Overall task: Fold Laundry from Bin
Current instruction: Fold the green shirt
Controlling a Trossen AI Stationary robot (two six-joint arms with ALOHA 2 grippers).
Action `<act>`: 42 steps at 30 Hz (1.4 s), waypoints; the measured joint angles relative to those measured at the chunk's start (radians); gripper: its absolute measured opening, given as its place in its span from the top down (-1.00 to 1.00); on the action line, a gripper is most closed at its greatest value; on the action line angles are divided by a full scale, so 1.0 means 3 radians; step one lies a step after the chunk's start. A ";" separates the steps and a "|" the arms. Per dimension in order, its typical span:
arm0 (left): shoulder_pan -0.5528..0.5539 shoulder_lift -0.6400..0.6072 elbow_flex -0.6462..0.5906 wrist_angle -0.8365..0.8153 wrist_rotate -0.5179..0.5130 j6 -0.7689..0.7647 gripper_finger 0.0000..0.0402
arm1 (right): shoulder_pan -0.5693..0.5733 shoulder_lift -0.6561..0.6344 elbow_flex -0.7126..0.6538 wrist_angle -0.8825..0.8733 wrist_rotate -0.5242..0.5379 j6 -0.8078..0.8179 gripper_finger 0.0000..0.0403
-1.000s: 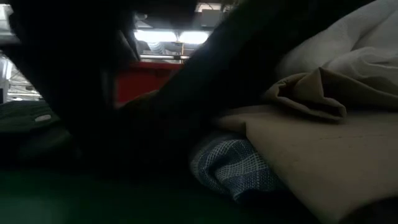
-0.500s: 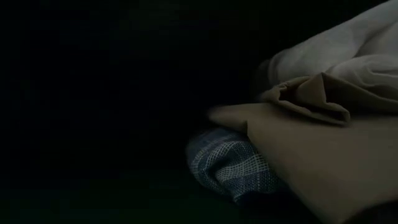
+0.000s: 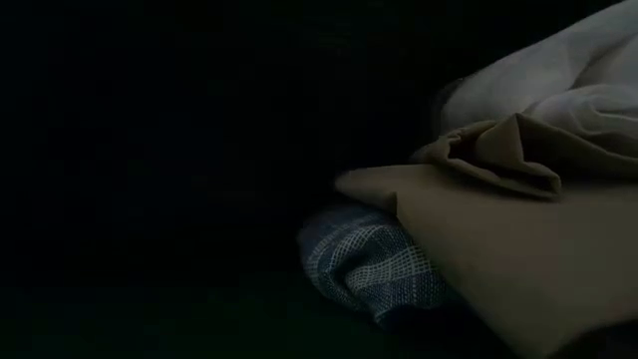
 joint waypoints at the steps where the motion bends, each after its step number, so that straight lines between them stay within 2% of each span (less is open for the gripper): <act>1: -0.0006 0.0032 0.0000 0.0108 0.0061 -0.0001 1.00 | 0.0044 0.0001 -0.0040 0.0002 -0.0004 0.0050 0.93; 8: -0.0069 0.0208 0.0000 0.0741 0.0291 -0.0003 1.00 | 0.0346 0.0001 -0.0313 0.0068 0.0021 0.0653 0.93; 14: -0.0161 0.0359 0.0000 0.0985 0.0250 -0.0004 0.97 | 0.0539 0.0012 -0.0476 0.0154 0.0019 0.1260 0.93; 19: -0.0184 0.0478 -0.0003 0.0991 0.0259 -0.0040 0.85 | 0.0617 0.0022 -0.0546 0.0226 -0.0080 0.1563 0.93; 24: -0.0170 0.0518 -0.0003 0.0994 0.0286 -0.0387 0.68 | 0.0630 0.0037 -0.0574 0.0310 -0.0223 0.1617 0.93; 27: -0.0164 0.0518 -0.0003 0.0995 0.0291 -0.0421 0.56 | 0.0630 0.0049 -0.0574 0.0292 -0.0265 0.1710 0.91; 30: -0.0145 0.0518 -0.0003 0.0951 0.0292 -0.0421 0.47 | 0.0630 0.0051 -0.0574 0.0291 -0.0281 0.1778 0.81; 33: -0.0117 0.0518 -0.0003 0.0912 0.0325 -0.0430 0.42 | 0.0629 0.0051 -0.0574 0.0279 -0.0302 0.1787 0.63; 38: -0.0087 0.0470 -0.0003 0.0682 0.0381 -0.0342 0.41 | 0.0631 0.0051 -0.0574 0.0279 -0.0388 0.1852 0.34; 42: -0.0104 0.0368 -0.0003 0.0348 0.0301 -0.0358 0.43 | 0.0630 0.0051 -0.0573 0.0273 -0.0607 0.2002 0.24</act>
